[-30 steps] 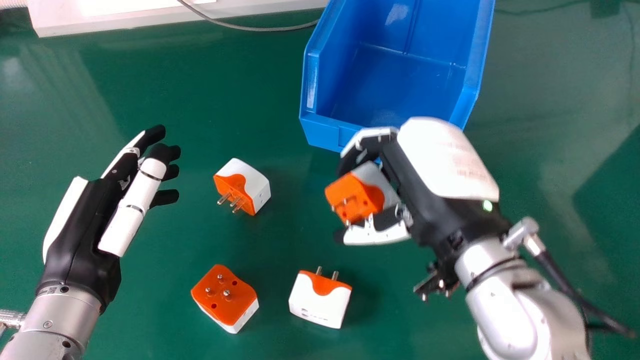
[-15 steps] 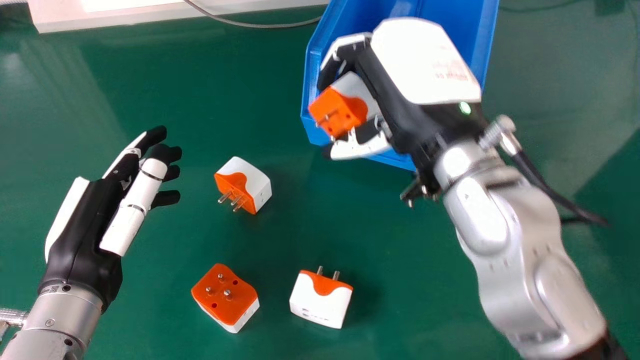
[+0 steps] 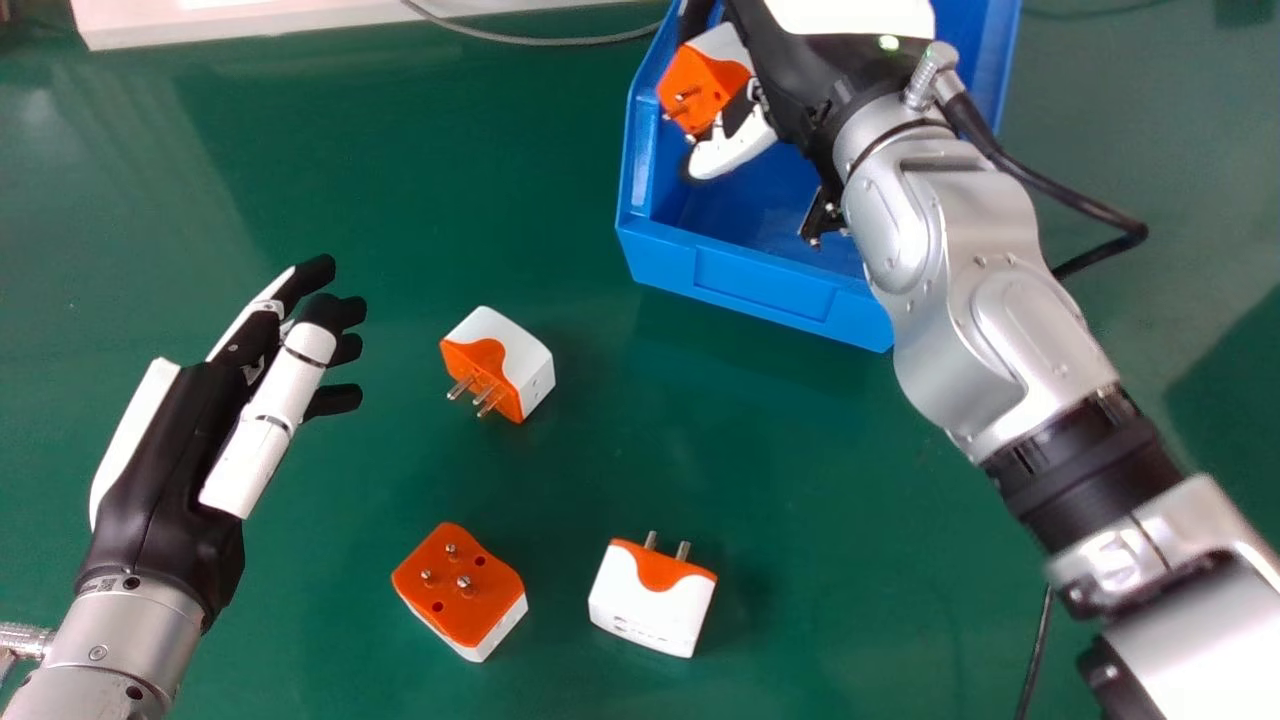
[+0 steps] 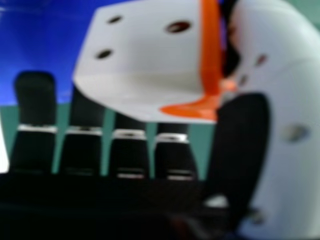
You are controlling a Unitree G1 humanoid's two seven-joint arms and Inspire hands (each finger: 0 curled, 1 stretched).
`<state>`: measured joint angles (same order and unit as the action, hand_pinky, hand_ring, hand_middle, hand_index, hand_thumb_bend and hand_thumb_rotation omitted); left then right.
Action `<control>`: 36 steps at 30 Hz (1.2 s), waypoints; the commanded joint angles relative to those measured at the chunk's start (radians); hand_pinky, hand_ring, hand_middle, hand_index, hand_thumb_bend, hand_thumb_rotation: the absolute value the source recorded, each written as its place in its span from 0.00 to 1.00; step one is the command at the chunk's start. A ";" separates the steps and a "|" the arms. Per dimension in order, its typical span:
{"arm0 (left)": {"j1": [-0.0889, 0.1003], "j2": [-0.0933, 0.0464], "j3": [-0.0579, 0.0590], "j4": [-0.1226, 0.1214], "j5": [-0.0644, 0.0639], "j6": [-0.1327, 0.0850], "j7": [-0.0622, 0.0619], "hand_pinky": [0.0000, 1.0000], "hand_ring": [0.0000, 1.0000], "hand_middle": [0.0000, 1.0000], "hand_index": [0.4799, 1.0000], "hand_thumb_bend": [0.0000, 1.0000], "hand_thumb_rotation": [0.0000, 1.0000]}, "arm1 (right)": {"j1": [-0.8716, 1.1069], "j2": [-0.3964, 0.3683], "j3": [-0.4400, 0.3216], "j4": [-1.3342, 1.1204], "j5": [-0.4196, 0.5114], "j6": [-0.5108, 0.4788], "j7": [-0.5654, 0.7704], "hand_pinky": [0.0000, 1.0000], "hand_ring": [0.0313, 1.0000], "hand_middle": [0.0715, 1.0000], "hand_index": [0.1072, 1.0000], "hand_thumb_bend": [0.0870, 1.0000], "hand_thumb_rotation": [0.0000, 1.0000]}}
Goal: Pick all objects and put in blue box
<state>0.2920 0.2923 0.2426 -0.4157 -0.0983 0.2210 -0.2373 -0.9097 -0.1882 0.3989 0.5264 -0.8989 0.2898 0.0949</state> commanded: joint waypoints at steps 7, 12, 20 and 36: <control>0.011 0.002 0.015 -0.034 -0.009 -0.008 0.003 0.79 0.86 0.88 0.84 0.48 0.87 | -0.197 -0.016 0.055 0.211 -0.009 0.024 -0.020 0.33 0.39 0.46 0.50 0.44 0.00; 0.017 -0.002 0.017 -0.045 -0.010 0.000 0.006 0.79 0.86 0.88 0.84 0.47 0.87 | -0.231 -0.029 0.075 0.320 0.000 0.020 -0.038 0.33 0.40 0.46 0.49 0.44 0.00; 0.028 -0.009 0.017 -0.064 -0.010 0.006 0.008 0.79 0.86 0.87 0.83 0.45 0.87 | -0.249 -0.045 0.113 0.374 -0.007 0.026 -0.059 0.33 0.42 0.48 0.48 0.45 0.00; 0.034 -0.007 0.013 -0.079 -0.003 0.015 0.009 0.78 0.86 0.87 0.83 0.45 0.87 | -0.240 -0.031 0.096 0.416 0.057 0.035 -0.138 0.32 0.43 0.50 0.48 0.44 0.00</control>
<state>0.3217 0.2845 0.2526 -0.4627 -0.1001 0.2391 -0.2335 -1.1015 -0.2121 0.5065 0.9719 -0.8519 0.3145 -0.0128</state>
